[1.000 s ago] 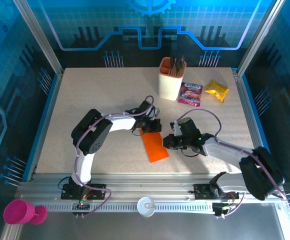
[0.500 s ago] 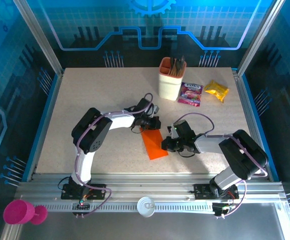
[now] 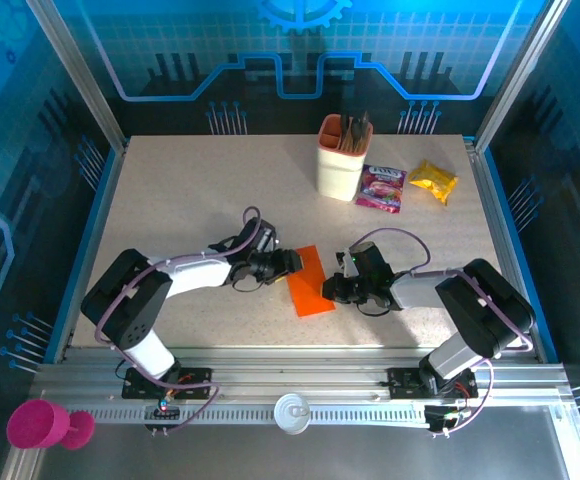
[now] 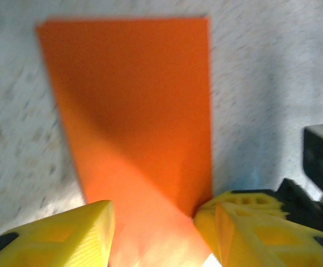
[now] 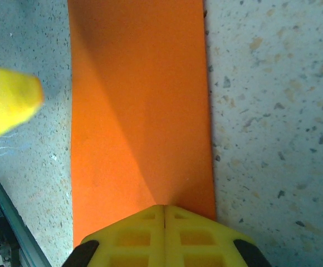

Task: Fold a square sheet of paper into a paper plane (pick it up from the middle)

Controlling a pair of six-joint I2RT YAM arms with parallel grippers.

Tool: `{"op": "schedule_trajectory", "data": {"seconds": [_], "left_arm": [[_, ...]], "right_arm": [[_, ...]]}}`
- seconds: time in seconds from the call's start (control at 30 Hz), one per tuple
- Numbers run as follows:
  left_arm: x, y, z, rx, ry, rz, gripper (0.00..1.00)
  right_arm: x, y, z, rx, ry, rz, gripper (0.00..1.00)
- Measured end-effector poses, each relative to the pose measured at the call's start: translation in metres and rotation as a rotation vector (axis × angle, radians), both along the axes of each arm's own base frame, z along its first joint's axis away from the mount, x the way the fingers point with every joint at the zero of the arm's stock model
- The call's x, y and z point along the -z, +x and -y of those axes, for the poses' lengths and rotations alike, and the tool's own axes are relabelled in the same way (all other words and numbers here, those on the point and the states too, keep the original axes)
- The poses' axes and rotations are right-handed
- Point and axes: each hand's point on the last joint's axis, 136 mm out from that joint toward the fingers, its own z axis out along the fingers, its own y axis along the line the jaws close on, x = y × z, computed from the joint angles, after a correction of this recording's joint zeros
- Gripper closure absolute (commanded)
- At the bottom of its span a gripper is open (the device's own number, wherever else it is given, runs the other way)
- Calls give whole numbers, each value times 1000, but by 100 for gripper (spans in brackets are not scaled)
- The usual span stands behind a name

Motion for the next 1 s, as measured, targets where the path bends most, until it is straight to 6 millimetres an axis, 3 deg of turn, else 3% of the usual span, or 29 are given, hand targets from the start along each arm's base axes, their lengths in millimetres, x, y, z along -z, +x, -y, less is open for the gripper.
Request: {"op": "schedule_trajectory", "data": {"seconds": [0.13,0.57,1.0], "left_arm": [[7,-13,4,-25,10,-43,47],[17,-28,0,-131,61,-89,45],[12,-23,15,-116,52,-75,45]], "right_arm": [[0,1,-1,1,14,-8,100],[0,1,-1,6,34,-19,100],[1,0,-2,4,67,-28,100]]}}
